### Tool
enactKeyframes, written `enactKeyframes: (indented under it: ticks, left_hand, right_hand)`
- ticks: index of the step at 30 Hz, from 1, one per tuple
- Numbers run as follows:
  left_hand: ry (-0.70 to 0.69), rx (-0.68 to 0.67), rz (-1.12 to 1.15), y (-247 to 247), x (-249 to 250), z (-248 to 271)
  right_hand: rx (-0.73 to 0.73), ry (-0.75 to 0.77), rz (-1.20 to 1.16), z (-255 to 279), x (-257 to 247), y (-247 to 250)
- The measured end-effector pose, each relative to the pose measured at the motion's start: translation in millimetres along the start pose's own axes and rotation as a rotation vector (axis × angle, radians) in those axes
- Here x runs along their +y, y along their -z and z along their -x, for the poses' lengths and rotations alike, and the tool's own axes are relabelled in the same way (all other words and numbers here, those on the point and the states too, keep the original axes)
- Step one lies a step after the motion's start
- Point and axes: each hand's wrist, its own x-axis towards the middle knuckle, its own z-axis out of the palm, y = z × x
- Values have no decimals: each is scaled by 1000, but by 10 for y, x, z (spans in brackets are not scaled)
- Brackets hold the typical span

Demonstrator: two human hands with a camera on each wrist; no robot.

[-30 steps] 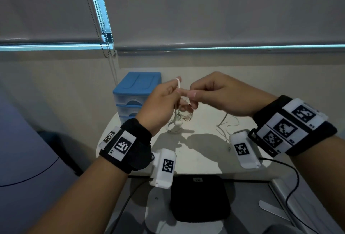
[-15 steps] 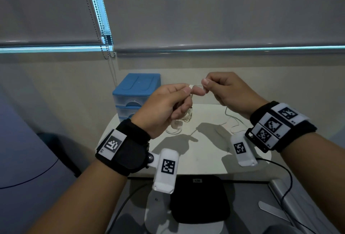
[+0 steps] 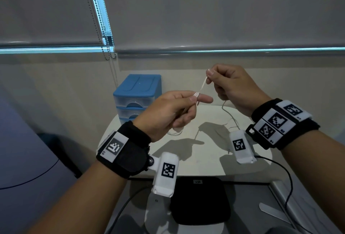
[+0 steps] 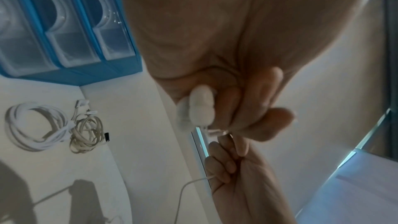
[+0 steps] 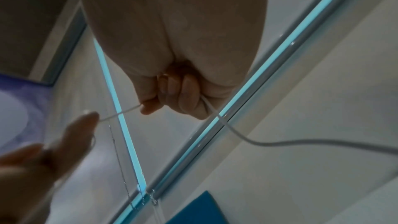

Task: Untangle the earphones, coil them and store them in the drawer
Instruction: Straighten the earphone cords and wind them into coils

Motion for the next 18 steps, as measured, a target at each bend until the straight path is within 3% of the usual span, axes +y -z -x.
enactKeyframes:
  ticks: [4,13,18]
  left_hand:
    - [-23,28,7,-8,-5,2]
    - [-59,-71,36,2,59,58]
    - [-133,1,103,4,55,42]
  right_hand:
    - [15,21,0,-16,-32,2]
    - [65,10,57,-70,-26,35]
    - [-68,-40,232,69,113,-27]
